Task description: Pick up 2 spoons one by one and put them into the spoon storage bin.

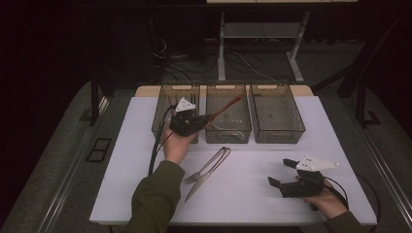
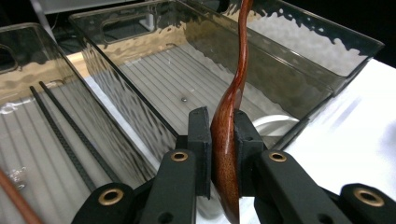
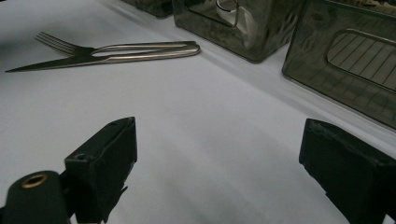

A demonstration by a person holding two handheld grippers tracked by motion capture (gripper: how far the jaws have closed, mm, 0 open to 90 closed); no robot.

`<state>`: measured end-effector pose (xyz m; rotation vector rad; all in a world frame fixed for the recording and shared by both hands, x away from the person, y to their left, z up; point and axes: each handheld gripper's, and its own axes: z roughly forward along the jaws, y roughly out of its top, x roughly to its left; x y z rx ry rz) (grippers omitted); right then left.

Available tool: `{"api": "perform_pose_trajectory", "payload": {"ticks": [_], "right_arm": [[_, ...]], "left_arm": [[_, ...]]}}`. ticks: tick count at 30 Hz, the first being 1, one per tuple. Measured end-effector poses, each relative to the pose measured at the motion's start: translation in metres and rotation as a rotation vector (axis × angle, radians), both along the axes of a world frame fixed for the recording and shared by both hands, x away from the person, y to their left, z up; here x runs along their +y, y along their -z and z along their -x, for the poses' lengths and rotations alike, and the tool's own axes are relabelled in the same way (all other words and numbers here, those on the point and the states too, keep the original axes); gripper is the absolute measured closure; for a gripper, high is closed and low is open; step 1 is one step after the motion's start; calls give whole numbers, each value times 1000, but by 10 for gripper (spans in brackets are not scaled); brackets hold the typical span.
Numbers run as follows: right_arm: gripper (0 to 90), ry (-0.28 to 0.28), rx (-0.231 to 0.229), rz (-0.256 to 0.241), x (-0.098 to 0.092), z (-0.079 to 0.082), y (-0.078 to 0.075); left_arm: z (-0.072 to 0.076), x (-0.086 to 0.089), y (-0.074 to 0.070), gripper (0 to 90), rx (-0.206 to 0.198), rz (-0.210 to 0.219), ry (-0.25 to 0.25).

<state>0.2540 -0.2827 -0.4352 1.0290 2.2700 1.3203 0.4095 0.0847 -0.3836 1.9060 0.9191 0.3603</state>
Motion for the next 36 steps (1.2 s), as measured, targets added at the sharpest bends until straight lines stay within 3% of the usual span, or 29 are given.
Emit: {"api": "perform_pose_trajectory", "payload": {"ticks": [10,12,18,21,23,25,36], "right_arm": [[114,2,-2,-1,-1,0,0],[115,3,-1,-2,-2,0,0],[114,0,-2,-1,-2,1,-1],[114,2,-3,-4,-2,1,-1],[114,2,-1,-3,-3,1,-1],[114,5,-4,-5,-3,0,-1],[114,3,-1,-2,-3,1,-1]], "left_arm": [[-13,-20,8,803,24,-34,-31],[-14,-24,10,803,35,-19,-48],[-17,-30,15,802,56,-60,-60],[-18,-32,14,796,63,-37,-61],[-18,-32,13,730,67,-25,-54],[-18,-31,12,715,61,-31,-49],[-12,-29,4,581,34,32,6]]}}
